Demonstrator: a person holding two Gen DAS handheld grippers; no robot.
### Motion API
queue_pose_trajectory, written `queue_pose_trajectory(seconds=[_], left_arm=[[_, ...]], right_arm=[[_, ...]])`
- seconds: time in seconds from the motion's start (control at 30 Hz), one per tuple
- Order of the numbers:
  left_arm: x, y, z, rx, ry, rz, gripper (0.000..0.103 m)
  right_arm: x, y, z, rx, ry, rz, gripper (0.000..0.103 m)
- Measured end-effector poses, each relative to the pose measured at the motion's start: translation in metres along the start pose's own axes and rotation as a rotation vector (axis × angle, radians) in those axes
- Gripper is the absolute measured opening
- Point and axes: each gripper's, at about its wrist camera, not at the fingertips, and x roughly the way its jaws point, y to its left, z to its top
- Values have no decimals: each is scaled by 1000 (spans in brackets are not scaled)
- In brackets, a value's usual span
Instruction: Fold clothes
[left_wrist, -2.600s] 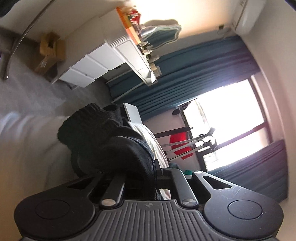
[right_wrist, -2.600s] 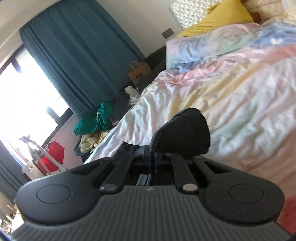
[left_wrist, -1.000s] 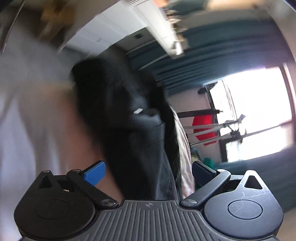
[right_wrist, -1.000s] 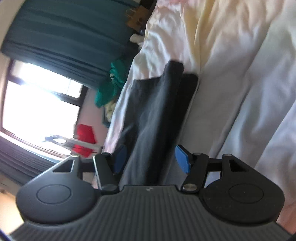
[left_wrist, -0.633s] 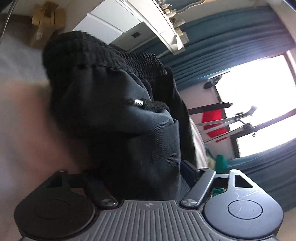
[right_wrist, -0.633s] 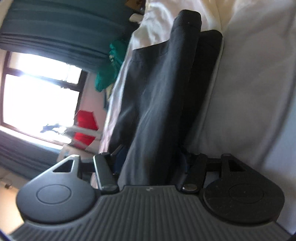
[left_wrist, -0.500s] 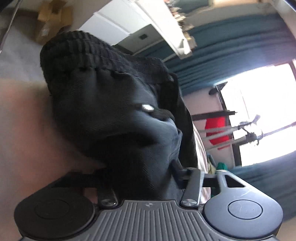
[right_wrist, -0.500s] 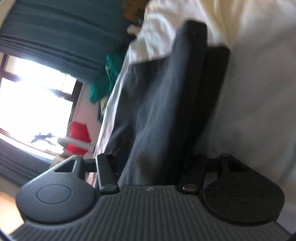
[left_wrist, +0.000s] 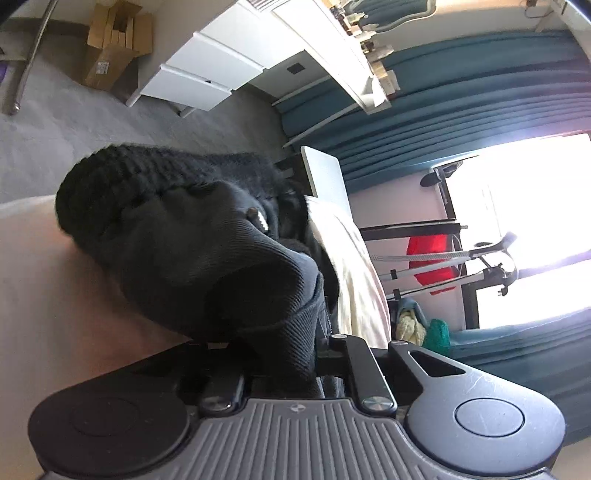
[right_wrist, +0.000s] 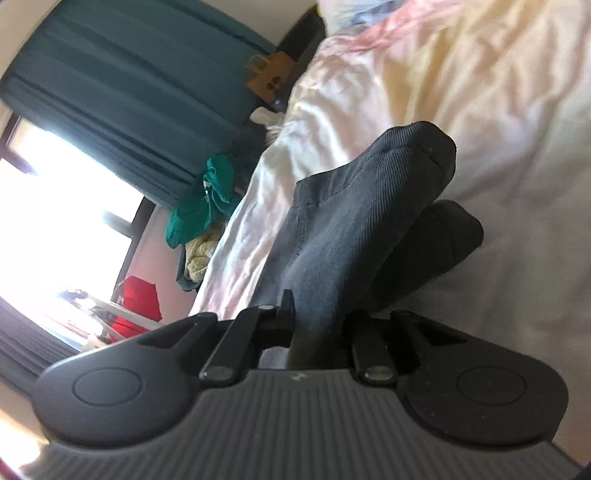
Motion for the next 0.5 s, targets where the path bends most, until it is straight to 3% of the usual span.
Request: queue_pose_trajectory(seconds=[0.13,0.37,0.5], left_arm=[[-42,13,-13,34,35,29,12],[-126,75,-37,31,62,44,11],[-148,95,-48,90,70,54,11]], right_arm=[[-43,-31,17,50,30,-19,12],[-103,-66,29,94,68,-30,12],[-126,-83,27,117,60,-58,12]])
